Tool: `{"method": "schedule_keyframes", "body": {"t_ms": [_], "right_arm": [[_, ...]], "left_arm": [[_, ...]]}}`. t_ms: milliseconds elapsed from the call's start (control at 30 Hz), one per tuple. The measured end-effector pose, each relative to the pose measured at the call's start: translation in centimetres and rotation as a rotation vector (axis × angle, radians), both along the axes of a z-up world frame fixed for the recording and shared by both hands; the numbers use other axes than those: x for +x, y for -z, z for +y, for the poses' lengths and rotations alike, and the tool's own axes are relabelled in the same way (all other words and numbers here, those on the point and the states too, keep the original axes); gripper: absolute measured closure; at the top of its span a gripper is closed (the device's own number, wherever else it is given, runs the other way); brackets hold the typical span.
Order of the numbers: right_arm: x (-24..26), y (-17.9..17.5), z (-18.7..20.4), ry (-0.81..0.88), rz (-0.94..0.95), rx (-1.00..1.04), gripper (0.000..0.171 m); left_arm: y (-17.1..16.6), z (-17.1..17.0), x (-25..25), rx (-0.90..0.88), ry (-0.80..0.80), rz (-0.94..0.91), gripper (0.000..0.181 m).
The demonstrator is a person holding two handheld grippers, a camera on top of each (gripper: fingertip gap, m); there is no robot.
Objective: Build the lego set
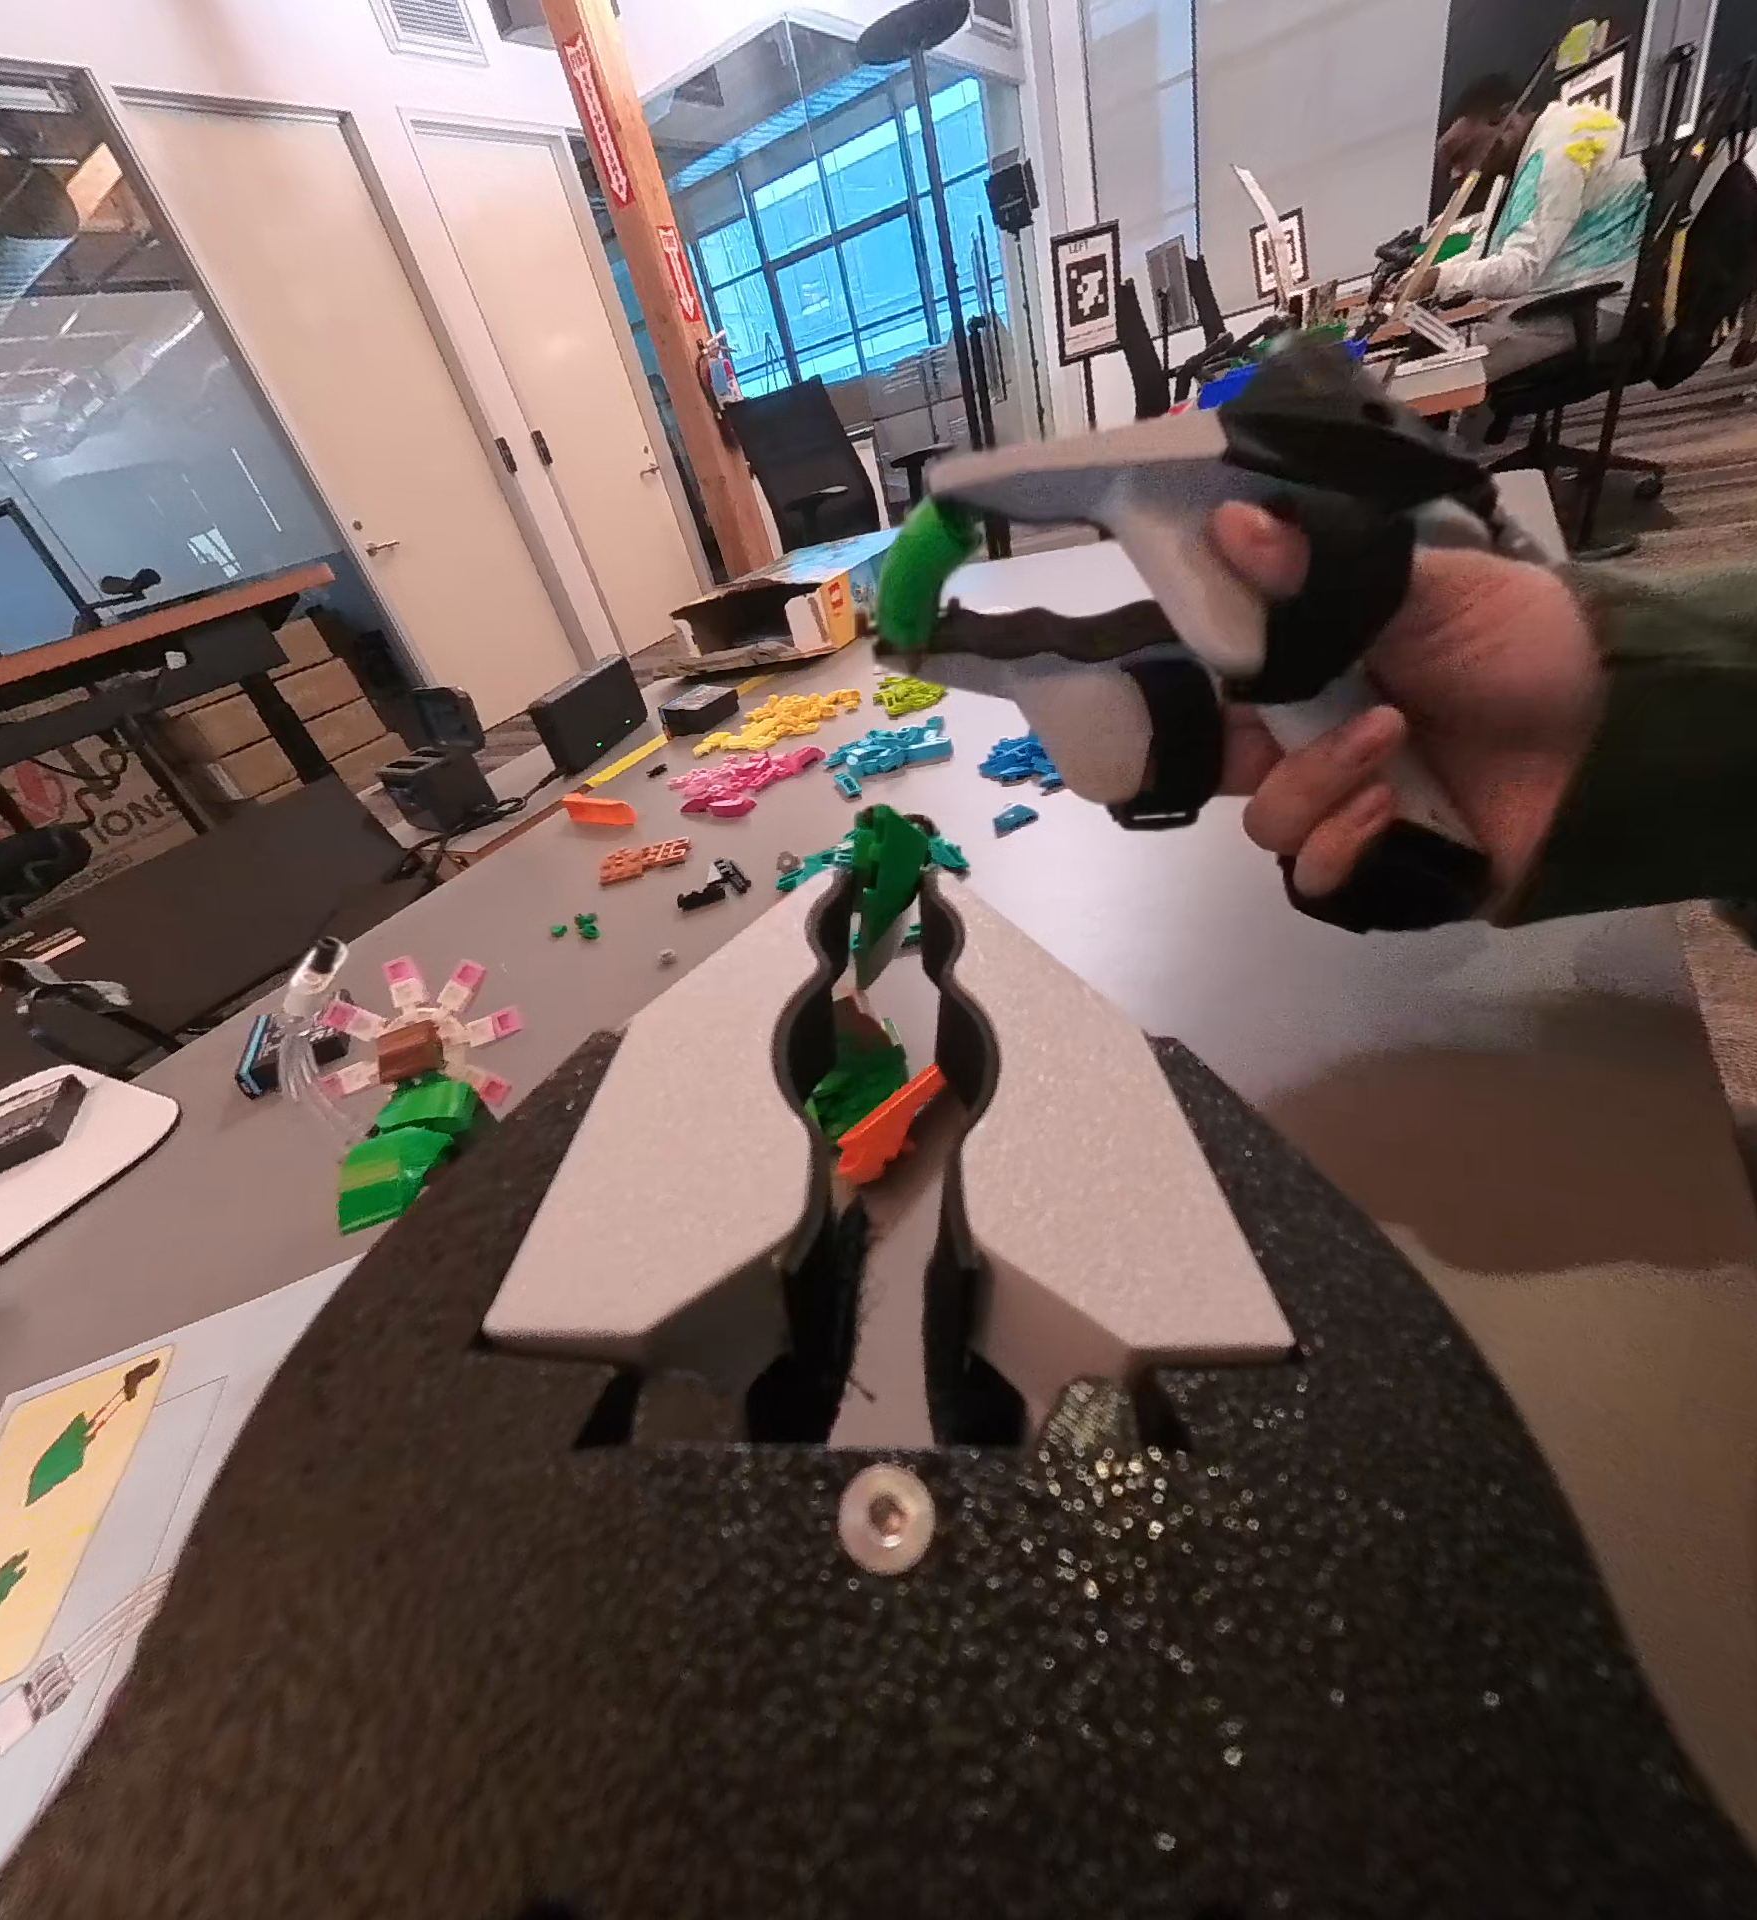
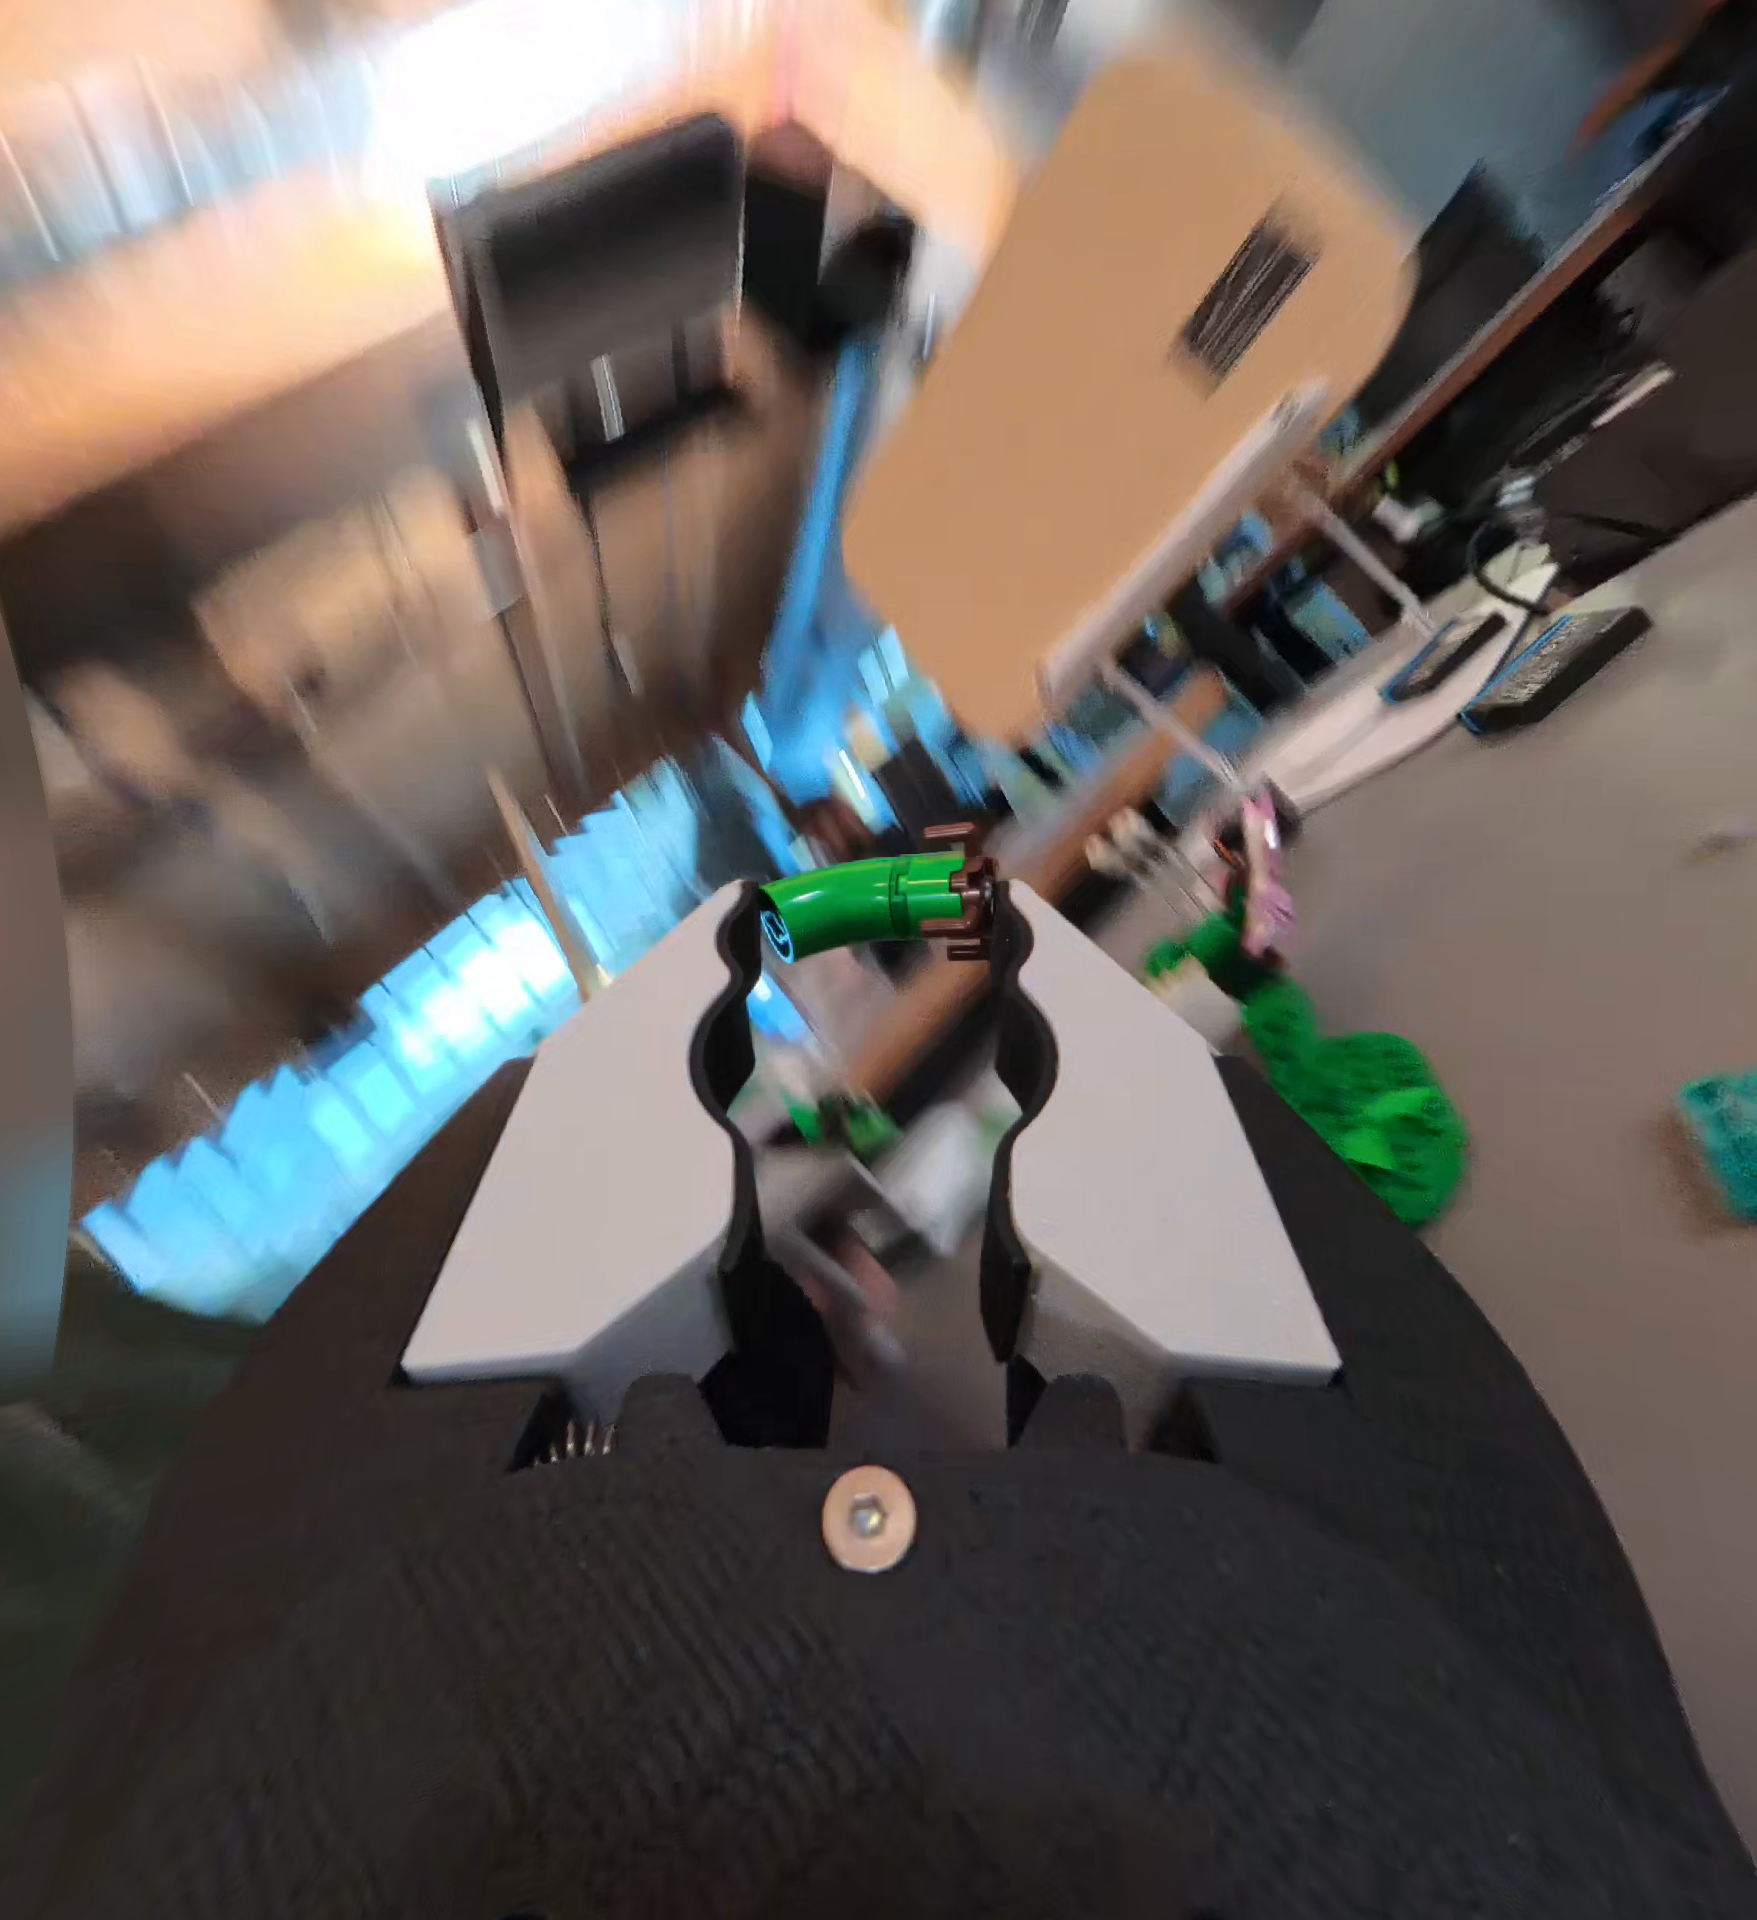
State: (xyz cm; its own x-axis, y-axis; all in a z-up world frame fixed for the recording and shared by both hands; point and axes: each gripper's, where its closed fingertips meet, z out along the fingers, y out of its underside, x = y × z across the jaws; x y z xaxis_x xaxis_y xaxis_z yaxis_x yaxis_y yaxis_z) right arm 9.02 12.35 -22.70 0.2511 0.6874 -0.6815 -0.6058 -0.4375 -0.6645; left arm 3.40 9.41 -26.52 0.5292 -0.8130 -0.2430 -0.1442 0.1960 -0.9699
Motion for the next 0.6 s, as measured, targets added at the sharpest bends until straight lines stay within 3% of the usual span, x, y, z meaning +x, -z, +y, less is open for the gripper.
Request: {"method": "schedule_keyframes", "body": {"t_ms": [167,300,600], "right_arm": [[-2.3,2.9,-1.1,0.013,-0.646,0.272,0.128],[-3.2,4.2,-2.1,0.037,-1.016,0.493,0.128],[-5.3,5.1,-3.0,0.078,-1.309,0.717,0.128]], "left_arm": [[0.1,0.1,-0.1,-0.010,-0.004,-0.001,0.171],[0.3,0.2,0.0,-0.024,0.000,0.003,0.171],[0.7,0.2,0.1,-0.055,0.006,0.006,0.171]]}}
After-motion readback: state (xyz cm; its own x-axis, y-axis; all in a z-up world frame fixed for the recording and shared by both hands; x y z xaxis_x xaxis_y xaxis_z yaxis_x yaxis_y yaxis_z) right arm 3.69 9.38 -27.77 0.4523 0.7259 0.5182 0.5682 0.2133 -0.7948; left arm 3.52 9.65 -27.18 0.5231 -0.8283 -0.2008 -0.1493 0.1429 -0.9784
